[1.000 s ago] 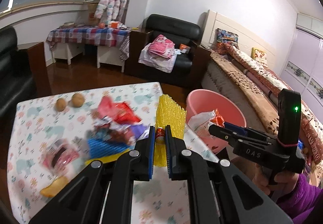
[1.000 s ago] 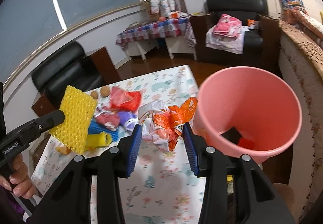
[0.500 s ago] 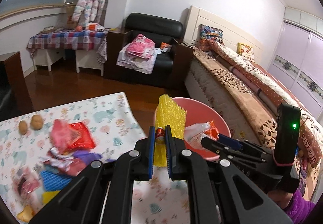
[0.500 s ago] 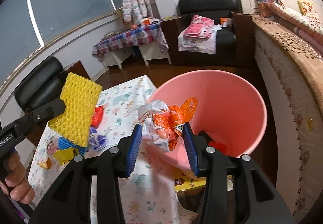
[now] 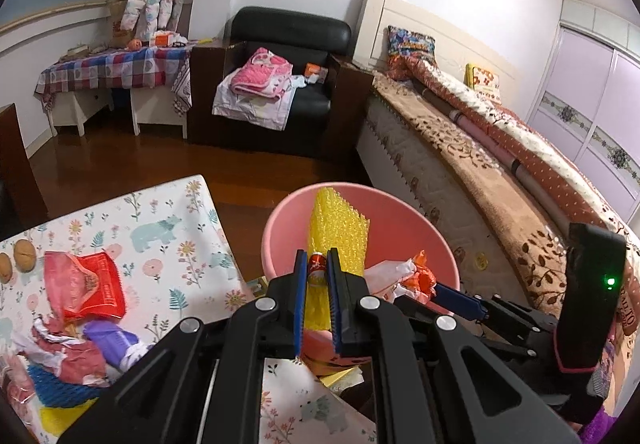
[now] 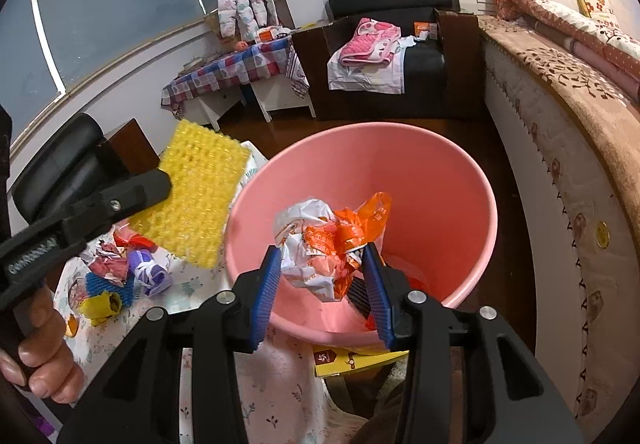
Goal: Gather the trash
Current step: 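Carry the bag and yellow sleeve over the pink bucket and release both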
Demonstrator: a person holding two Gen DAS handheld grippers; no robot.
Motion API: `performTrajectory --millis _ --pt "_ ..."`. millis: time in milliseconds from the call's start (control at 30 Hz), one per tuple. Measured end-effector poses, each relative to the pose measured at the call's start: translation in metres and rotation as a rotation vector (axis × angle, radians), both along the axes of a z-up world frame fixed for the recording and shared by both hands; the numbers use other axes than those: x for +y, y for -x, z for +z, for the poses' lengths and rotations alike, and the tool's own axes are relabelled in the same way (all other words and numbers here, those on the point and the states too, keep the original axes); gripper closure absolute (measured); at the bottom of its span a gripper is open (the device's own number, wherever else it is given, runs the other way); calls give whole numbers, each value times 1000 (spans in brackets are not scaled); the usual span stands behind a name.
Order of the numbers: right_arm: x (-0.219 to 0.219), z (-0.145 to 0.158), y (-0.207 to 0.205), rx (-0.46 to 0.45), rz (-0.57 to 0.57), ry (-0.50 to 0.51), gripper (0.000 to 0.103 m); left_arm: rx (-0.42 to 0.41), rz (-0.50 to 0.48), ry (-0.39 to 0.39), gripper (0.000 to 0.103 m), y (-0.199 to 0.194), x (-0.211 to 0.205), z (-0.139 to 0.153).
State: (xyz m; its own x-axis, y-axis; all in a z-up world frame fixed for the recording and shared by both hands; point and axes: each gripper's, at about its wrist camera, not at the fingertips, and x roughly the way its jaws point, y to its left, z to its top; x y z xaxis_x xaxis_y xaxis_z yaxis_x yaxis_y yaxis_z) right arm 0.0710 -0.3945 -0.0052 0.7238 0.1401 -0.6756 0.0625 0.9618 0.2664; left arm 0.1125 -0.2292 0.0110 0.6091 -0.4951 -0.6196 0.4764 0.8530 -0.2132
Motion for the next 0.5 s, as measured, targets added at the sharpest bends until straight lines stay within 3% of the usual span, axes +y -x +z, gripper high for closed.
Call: performTrajectory --millis 200,300,433,500 --pt "-3 -8 -4 29 -4 -9 60 19 -1 -34 94 -8 -8 -12" --pt "-5 -10 -7 35 -10 -12 60 25 -13 -37 88 -11 -11 -13" --pt "-8 -11 -10 39 -17 -19 60 26 -19 -40 64 -10 -15 -12" --pt "-9 -10 -12 41 -22 -24 60 30 -10 -37 57 -12 -14 -11"
